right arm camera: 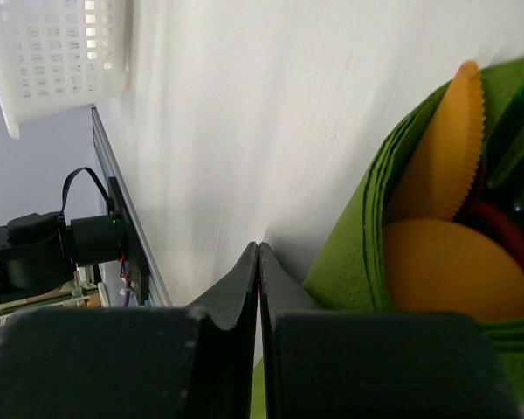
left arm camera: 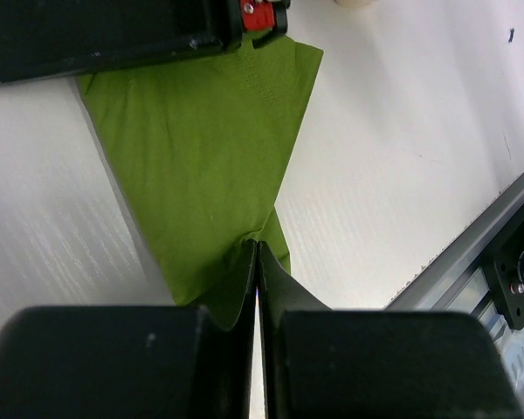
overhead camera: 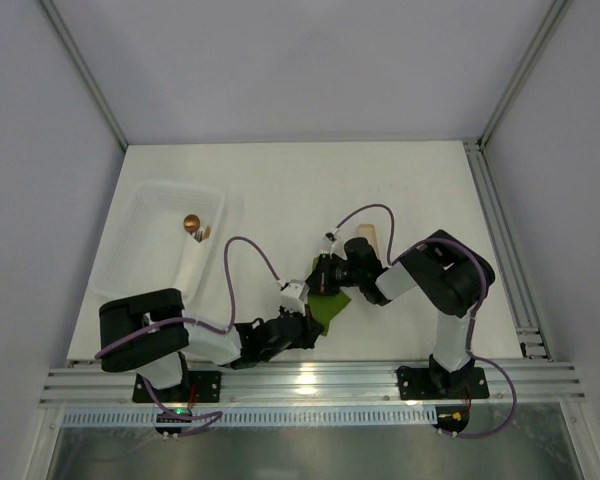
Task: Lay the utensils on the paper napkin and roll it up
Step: Roll the napkin at the center of the board.
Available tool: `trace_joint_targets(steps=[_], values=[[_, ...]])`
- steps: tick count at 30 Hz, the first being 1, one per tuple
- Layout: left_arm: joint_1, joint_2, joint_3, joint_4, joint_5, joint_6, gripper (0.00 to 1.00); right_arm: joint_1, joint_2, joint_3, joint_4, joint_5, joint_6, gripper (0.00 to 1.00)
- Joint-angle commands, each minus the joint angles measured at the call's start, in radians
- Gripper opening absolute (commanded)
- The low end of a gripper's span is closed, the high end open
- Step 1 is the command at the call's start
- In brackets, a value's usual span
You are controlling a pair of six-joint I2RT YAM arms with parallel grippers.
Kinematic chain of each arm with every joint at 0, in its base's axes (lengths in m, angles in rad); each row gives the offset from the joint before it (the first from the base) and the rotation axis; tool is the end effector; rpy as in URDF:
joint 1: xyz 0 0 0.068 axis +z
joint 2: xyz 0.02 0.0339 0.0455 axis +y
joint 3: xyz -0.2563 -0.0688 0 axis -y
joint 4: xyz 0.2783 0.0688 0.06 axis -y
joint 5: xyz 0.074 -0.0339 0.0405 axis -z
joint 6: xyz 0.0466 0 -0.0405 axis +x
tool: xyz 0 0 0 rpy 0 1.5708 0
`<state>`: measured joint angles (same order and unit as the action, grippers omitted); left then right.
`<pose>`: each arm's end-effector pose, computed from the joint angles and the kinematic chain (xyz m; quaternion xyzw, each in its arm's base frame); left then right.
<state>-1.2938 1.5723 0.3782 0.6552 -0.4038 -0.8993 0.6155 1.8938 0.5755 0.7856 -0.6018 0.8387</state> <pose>0.0939 -0.2632 0.0731 0.0700 0.8550 -0.3503 0.3759 0.2508 0.2097 0.0450 -0.0538 0.8405 0.5072 0.1829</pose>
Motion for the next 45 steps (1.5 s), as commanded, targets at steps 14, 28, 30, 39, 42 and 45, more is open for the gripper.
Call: trace_joint_targets(steps=[14,28,30,39,42,45], values=[[-0.002,0.051,-0.03,-0.066,-0.001,-0.003,0.0,-0.063,0.065,0.205,-0.141,0.019,-0.085,0.04],[-0.002,0.046,-0.025,-0.077,-0.007,-0.004,0.0,-0.072,-0.107,0.195,-0.239,0.005,-0.142,0.04],[-0.004,0.045,-0.025,-0.081,-0.009,-0.004,0.0,-0.071,-0.149,0.199,-0.288,0.02,-0.153,0.04],[-0.004,0.04,-0.018,-0.091,-0.007,-0.004,0.0,-0.066,-0.295,0.112,-0.315,0.02,-0.145,0.03],[-0.004,0.04,-0.018,-0.094,-0.007,-0.003,0.0,-0.053,-0.308,0.035,-0.257,0.025,-0.118,0.04],[-0.004,0.04,-0.013,-0.097,-0.006,-0.001,0.0,-0.039,-0.294,-0.032,-0.172,0.01,-0.079,0.04]])
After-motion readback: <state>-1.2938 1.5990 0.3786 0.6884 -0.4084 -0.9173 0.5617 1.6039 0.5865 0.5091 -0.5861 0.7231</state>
